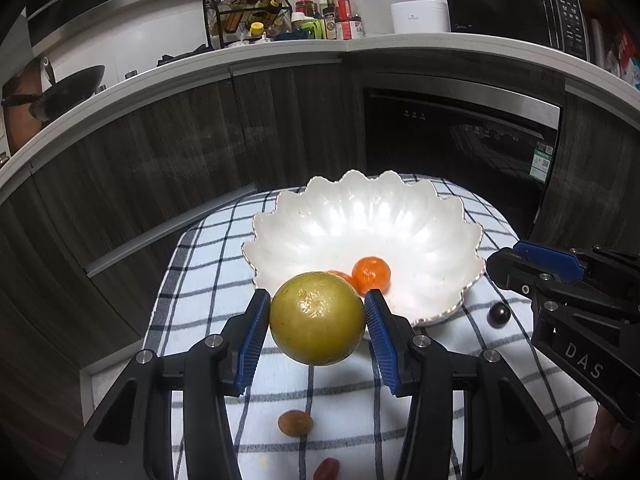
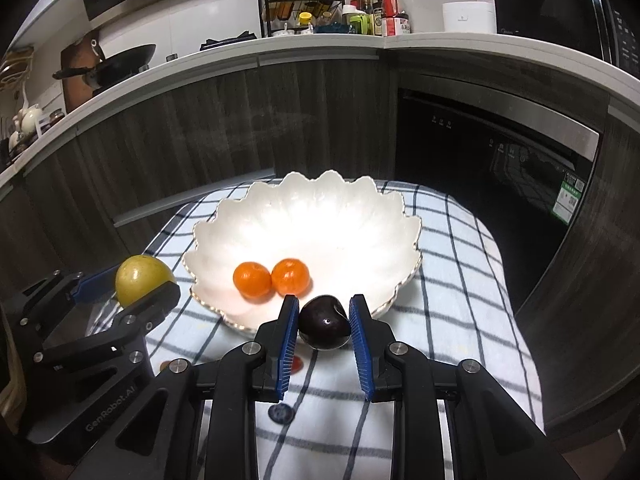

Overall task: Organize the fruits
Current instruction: 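Lift the yellow-green fruit and dark plum and carry them toward the bowl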

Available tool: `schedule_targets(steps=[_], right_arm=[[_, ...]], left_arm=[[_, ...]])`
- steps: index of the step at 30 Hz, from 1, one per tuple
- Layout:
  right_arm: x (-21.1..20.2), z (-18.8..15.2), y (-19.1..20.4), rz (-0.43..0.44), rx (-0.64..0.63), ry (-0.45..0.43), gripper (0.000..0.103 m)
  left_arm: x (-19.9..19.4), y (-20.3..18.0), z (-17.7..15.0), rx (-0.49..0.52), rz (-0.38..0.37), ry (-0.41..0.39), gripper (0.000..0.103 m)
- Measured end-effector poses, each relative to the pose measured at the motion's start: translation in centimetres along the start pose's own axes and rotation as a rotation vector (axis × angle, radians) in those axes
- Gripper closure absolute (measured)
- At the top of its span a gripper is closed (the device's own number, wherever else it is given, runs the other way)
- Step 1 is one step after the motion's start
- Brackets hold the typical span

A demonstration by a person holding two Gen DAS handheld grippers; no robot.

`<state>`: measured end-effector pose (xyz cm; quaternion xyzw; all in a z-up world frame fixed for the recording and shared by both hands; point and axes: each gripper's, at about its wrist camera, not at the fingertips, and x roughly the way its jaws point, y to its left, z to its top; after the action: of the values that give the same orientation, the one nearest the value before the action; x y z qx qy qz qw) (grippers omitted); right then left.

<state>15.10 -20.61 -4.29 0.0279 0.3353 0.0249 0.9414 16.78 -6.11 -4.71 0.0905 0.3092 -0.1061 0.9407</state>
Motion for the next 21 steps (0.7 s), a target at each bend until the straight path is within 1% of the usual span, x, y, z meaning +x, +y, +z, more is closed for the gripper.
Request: schedule_targets(steps=[16,21], right_arm=[[1.5,2.5,-0.8,-0.031,0.011,-0.029,0.075],[2.2,3.3,-1.2,-0.05,0.008,-0.039,0.075]], left_arm=[[2.0,0.5,2.8,-0.016,0.027,-0.014,0.055],[2.8,0.6,3.4,-0.02,0.029,-0.006,0.055]])
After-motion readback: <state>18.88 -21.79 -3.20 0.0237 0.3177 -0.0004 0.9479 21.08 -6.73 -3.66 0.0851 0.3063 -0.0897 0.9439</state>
